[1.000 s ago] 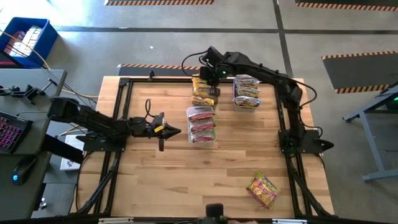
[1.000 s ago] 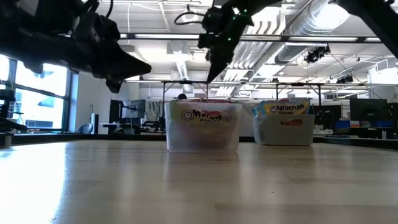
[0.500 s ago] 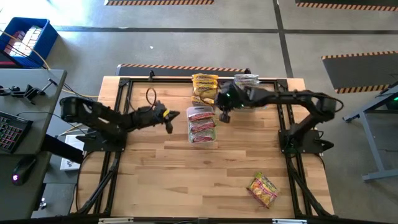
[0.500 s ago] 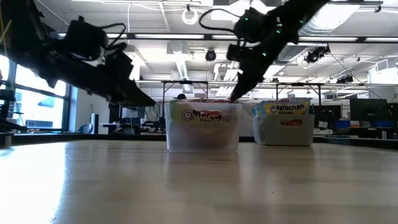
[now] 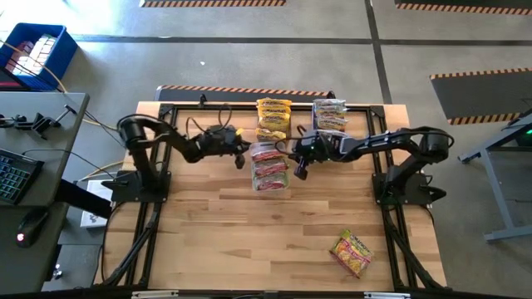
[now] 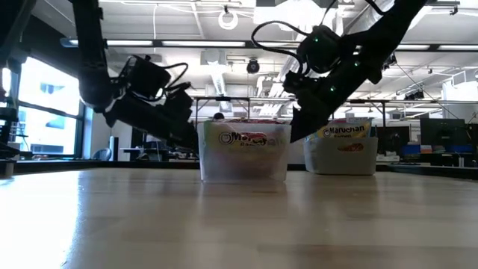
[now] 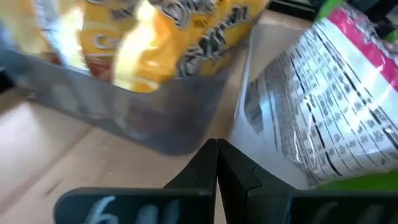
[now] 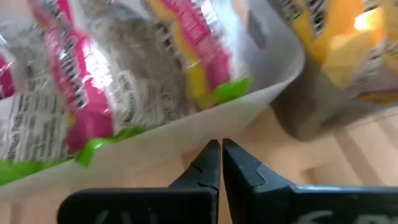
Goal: Sort Maruchan noodles
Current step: Adjust the transparent bin
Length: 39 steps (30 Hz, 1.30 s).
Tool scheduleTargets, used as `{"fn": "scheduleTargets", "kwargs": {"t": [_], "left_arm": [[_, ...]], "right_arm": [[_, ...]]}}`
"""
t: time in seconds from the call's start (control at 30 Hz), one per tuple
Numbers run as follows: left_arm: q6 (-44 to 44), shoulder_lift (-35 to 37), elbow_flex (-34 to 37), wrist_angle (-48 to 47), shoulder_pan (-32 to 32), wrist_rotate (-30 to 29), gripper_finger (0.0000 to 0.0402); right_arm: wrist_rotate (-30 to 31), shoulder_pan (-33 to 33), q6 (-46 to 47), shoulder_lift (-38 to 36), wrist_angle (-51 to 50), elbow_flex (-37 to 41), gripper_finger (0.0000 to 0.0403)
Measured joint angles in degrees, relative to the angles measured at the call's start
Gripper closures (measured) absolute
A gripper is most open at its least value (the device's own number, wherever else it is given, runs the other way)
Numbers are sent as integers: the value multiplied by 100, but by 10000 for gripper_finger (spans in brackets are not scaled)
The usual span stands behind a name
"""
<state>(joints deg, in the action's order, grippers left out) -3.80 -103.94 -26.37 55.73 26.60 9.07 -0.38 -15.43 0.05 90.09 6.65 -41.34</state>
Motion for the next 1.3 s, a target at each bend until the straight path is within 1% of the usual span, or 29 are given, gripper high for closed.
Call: {"fn": "scheduleTargets", "kwargs": {"t": [0.1, 0.17, 0.3, 0.47, 0.57, 0.67, 0.77, 0.93, 0.97, 1.03, 1.07, 1.1, 1.13, 1.23, 1.3], "left_arm": [[-3, -240, -188, 61, -71, 219, 401], [-42, -292, -239, 57, -137, 246, 401], [-101, -282, -218, 69, -319, 248, 401], [-150, -280, -210, 8, -520, 312, 401], [-150, -280, -208, 10, -577, 310, 401], [-67, -223, -173, -48, -563, 300, 401], [-35, 113, 73, -56, -442, 291, 401], [-118, 1351, 891, -90, -270, 285, 401], [-179, 1634, 1070, -156, -282, 383, 401], [-383, 2105, 1346, -347, -382, 791, 401], [-524, 2274, 1443, -481, -485, 1009, 401], [-644, 2396, 1533, -586, -627, 1088, 401], [-725, 2444, 1589, -660, -781, 1060, 401], [-804, 2398, 1589, -665, -1243, 398, 401], [-804, 2245, 1462, -670, -1437, 162, 401]], "right_arm": [[-96, 59, 0, -1, 48, 2, 403], [-185, 97, 0, -3, 51, 2, 403], [-227, 208, 20, -3, 68, 2, 403], [-280, 416, 299, -5, 135, -3, 403], [-258, 593, 496, -5, 134, -3, 403], [-2, 772, 581, -5, 135, -3, 403], [253, 873, 597, -5, 140, -3, 403], [319, 912, 673, -5, 31, -3, 403], [317, 912, 708, -5, -17, -3, 403], [318, 912, 763, -5, -71, -3, 403], [319, 912, 763, -5, -87, -3, 403], [319, 912, 761, -5, -92, -3, 403], [319, 912, 761, -5, -89, -3, 403], [322, 912, 750, -5, -41, -3, 403], [321, 912, 752, -5, 63, -3, 403]]}}
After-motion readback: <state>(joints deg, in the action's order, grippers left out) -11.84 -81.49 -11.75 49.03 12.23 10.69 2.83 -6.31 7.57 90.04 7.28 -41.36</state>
